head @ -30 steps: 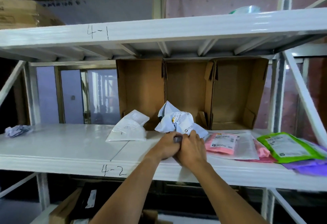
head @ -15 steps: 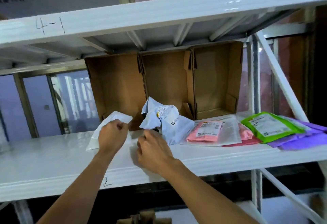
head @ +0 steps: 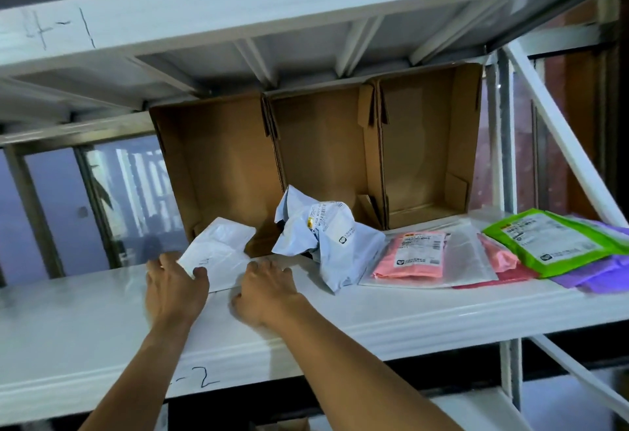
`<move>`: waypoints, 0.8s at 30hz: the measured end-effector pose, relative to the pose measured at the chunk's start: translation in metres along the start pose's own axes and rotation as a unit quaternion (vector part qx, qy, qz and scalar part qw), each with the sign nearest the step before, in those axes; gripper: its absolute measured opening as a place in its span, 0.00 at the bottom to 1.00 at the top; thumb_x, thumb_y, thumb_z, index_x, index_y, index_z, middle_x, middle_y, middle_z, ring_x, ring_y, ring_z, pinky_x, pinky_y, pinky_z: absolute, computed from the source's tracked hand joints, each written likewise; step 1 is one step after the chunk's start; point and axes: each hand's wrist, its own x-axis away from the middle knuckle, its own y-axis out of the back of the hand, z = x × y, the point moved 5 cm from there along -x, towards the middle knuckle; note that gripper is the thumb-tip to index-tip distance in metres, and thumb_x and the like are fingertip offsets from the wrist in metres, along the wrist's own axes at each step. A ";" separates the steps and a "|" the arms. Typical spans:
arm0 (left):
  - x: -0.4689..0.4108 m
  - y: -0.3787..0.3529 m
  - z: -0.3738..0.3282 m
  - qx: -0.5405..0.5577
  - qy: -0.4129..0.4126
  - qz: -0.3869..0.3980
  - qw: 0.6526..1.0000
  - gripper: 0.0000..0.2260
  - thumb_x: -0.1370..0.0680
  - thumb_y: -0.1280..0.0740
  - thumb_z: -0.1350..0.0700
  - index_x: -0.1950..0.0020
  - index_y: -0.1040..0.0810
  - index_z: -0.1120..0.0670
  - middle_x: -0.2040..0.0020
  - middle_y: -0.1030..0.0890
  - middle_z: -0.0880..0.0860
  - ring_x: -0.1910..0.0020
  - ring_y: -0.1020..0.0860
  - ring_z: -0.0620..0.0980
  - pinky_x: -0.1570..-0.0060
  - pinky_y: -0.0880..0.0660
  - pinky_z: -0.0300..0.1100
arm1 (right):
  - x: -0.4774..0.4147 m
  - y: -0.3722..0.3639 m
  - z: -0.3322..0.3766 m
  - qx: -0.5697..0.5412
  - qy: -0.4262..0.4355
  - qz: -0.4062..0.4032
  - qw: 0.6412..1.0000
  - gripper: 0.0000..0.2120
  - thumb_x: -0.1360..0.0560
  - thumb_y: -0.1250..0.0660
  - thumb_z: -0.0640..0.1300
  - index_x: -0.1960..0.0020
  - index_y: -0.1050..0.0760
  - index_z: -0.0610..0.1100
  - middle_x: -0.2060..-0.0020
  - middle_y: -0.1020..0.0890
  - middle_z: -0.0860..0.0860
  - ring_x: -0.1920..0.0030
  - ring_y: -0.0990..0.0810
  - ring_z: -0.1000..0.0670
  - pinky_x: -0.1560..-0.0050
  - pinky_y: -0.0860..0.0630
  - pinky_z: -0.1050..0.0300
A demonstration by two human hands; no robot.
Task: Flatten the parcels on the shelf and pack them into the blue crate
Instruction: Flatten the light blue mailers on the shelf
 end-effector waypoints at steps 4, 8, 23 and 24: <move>-0.006 -0.011 0.008 -0.012 0.028 0.059 0.998 0.23 0.22 0.34 0.54 0.30 0.34 0.61 0.34 0.27 0.65 0.36 0.28 0.67 0.38 0.29 0.59 | -0.016 -0.005 0.005 -0.022 -0.016 0.004 1.000 0.31 0.24 0.33 0.51 0.27 0.38 0.37 0.32 0.31 0.39 0.30 0.35 0.38 0.32 0.36 0.43; -0.008 -0.019 0.009 -0.016 0.023 0.085 0.996 0.26 0.21 0.34 0.52 0.27 0.37 0.59 0.31 0.27 0.64 0.35 0.28 0.66 0.36 0.30 0.59 | -0.021 -0.010 0.000 -0.091 -0.038 -0.019 0.995 0.35 0.28 0.28 0.52 0.28 0.37 0.39 0.32 0.30 0.41 0.31 0.33 0.39 0.32 0.35 0.45; -0.012 -0.021 0.022 -0.020 0.099 0.112 0.989 0.30 0.21 0.37 0.48 0.23 0.43 0.58 0.29 0.29 0.64 0.32 0.30 0.66 0.32 0.33 0.57 | -0.033 -0.007 -0.019 -0.224 -0.131 -0.032 0.965 0.22 0.21 0.39 0.51 0.33 0.32 0.39 0.39 0.23 0.41 0.39 0.24 0.39 0.46 0.29 0.51; -0.012 -0.020 0.022 -0.017 0.100 0.112 0.989 0.30 0.21 0.37 0.48 0.24 0.42 0.58 0.29 0.29 0.63 0.31 0.30 0.66 0.32 0.33 0.56 | -0.033 -0.008 -0.019 -0.225 -0.130 -0.034 0.965 0.21 0.21 0.39 0.51 0.34 0.31 0.38 0.39 0.23 0.41 0.40 0.24 0.39 0.46 0.29 0.51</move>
